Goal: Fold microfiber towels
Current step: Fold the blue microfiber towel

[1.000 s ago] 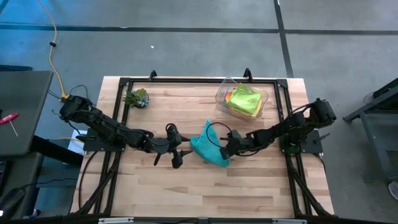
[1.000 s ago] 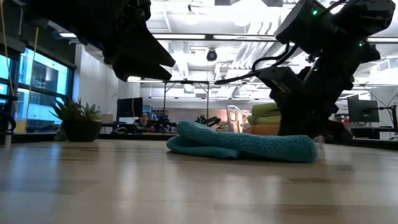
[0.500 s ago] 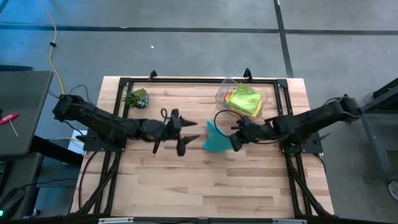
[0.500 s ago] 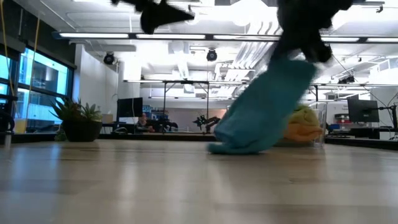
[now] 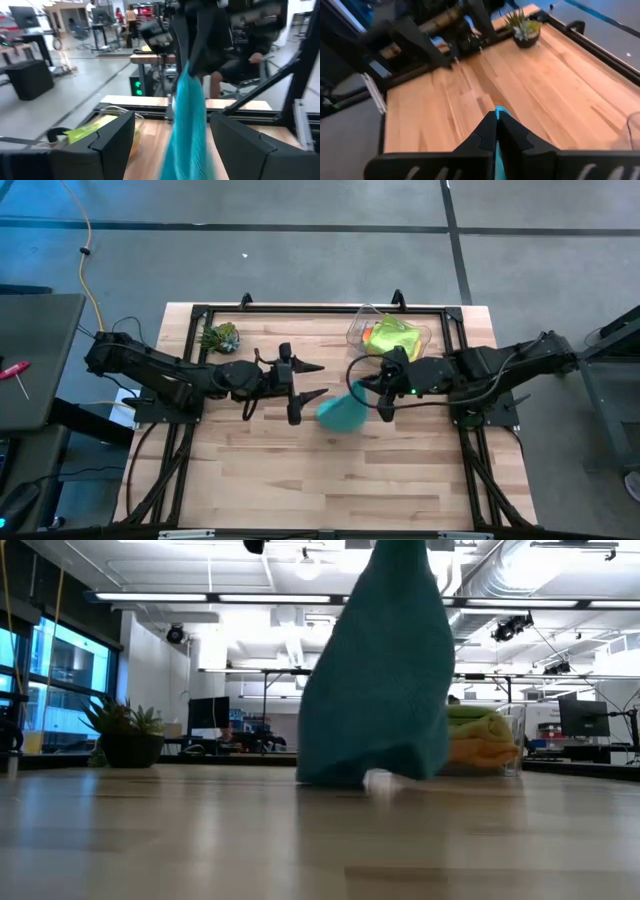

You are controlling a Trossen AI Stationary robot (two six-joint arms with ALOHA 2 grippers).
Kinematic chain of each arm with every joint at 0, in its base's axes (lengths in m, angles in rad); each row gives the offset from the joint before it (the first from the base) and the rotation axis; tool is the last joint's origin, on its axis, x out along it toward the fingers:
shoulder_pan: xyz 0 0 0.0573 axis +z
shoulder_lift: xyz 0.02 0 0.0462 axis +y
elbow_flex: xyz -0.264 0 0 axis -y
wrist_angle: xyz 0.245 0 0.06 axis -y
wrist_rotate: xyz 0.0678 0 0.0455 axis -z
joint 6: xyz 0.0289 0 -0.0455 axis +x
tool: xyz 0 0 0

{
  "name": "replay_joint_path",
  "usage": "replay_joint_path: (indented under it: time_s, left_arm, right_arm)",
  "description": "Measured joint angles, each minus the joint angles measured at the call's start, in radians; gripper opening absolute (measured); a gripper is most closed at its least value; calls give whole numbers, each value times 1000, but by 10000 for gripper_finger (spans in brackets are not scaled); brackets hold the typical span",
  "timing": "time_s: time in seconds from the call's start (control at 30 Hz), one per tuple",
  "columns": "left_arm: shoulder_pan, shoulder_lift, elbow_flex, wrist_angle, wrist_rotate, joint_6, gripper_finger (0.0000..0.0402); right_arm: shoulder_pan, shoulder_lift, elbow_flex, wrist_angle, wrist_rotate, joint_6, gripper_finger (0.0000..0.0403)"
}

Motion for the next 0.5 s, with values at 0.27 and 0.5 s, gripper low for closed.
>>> replay_joint_path:
  time_s: [0.27,0.5]
  left_arm:
    - [0,1,0,-23,219,-66,248]
    - [0,1,0,-30,253,-66,248]
  right_arm:
    - [1,6,12,5,-170,1,0]
    - [54,17,12,-46,-483,156,0]
